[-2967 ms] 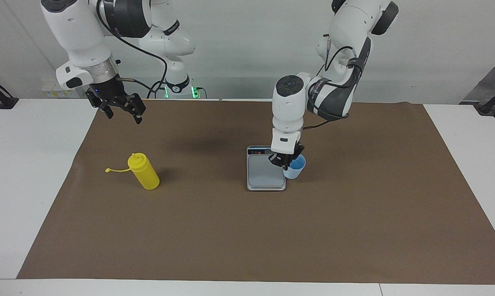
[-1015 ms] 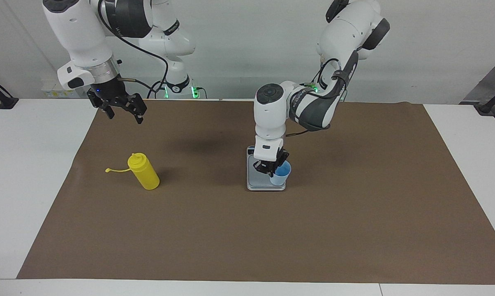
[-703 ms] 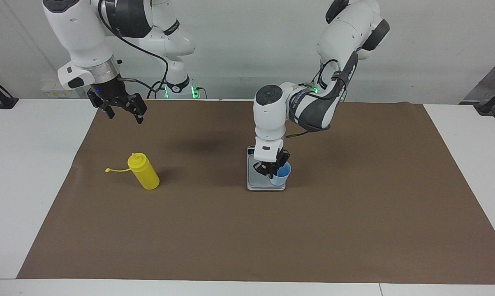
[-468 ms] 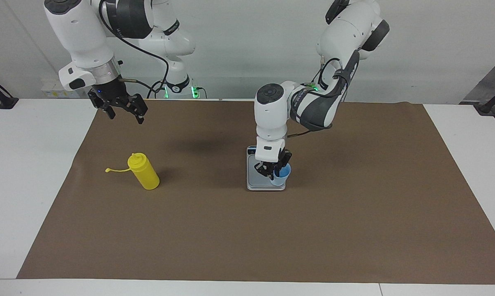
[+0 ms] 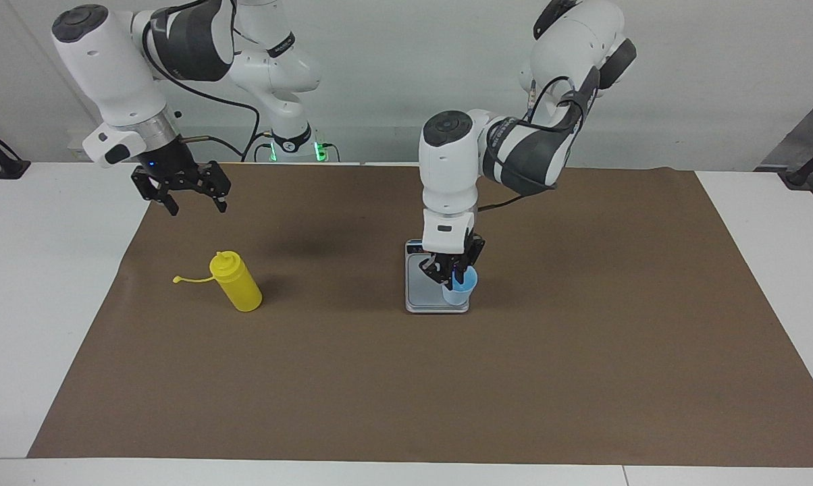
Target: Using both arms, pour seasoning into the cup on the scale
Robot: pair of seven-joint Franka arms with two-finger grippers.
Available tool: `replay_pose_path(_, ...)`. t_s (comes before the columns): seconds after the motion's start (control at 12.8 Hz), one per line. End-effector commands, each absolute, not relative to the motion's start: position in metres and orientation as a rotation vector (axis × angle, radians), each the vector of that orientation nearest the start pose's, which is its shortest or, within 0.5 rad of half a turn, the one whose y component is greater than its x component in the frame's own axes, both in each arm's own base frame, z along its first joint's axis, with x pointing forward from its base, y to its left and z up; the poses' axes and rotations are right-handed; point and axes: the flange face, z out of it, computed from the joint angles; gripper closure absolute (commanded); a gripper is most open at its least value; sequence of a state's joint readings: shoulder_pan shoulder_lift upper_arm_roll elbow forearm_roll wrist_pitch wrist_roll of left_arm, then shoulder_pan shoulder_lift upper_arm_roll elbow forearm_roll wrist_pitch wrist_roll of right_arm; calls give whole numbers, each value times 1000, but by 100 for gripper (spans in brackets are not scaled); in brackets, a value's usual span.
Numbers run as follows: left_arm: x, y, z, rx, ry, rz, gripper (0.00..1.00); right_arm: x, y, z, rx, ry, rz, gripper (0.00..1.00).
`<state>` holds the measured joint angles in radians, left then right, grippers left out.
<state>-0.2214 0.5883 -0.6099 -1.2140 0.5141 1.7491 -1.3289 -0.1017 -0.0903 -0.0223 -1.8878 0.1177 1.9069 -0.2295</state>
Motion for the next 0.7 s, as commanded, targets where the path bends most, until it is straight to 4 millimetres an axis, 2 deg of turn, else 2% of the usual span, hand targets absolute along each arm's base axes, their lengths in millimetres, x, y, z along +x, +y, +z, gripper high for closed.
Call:
replay_pose_path(0.0, 586, -388, 524, -2943, -737, -274, 74, 519, -88, 531, -2958, -311, -330, 0)
replay_pose_path(0.39, 595, -295, 588, -2996, -514, -89, 74, 505, -144, 468, -2725, -613, -553, 0)
replay_pose_path(0.55, 599, -245, 616, -3026, -458, -69, 74, 509, -168, 431, -2587, -751, -669, 0)
replay_pose_path(0.62, 601, -208, 630, -3046, -438, -33, 74, 512, -174, 416, -2528, -792, -732, 0)
